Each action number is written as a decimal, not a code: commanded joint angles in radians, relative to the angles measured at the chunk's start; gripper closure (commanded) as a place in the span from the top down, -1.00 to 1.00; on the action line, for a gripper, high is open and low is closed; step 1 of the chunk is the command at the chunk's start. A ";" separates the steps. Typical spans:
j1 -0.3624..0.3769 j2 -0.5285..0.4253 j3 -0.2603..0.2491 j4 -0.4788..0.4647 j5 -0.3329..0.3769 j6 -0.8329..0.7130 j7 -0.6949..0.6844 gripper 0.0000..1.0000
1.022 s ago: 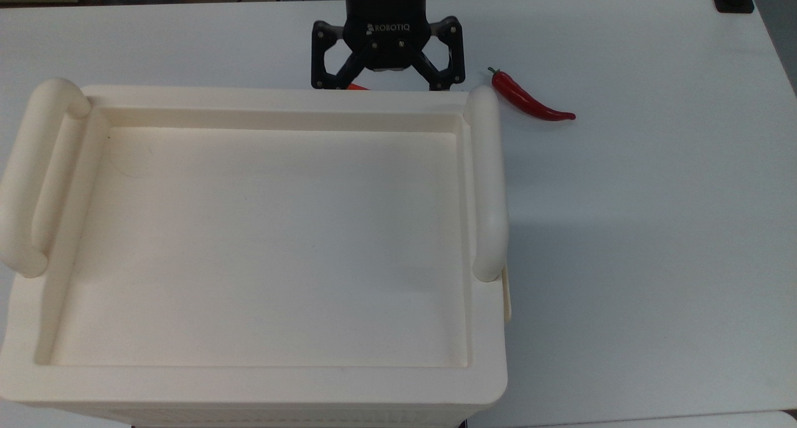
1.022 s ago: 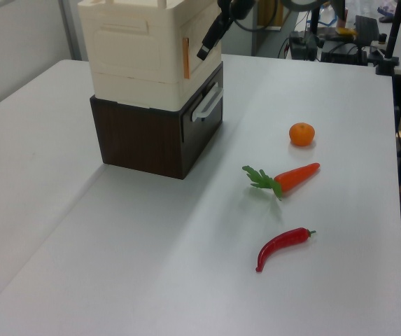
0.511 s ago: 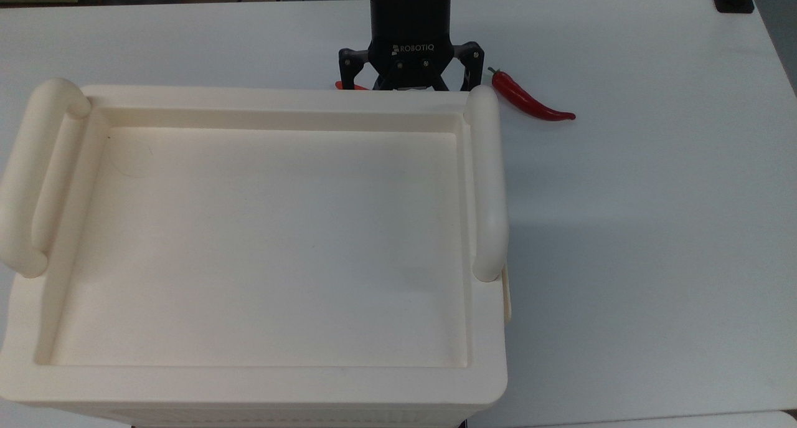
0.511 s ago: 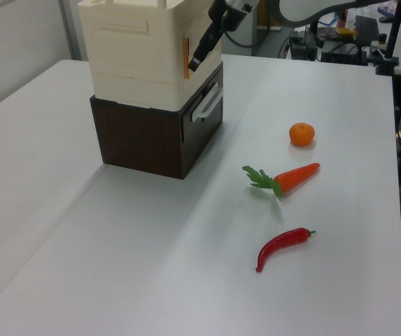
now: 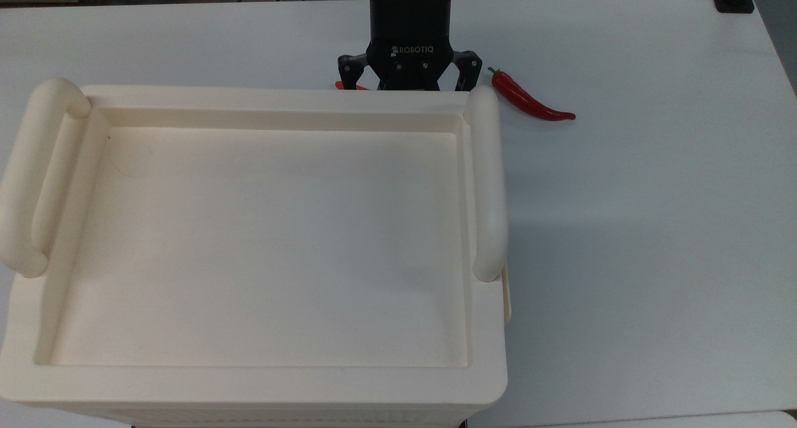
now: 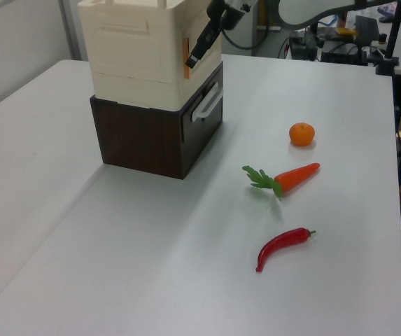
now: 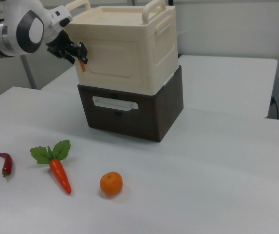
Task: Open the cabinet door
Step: 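Close the gripper on the door's edge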
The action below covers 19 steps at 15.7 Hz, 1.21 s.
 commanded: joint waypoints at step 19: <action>0.012 -0.020 -0.008 0.002 -0.030 -0.092 0.044 -0.81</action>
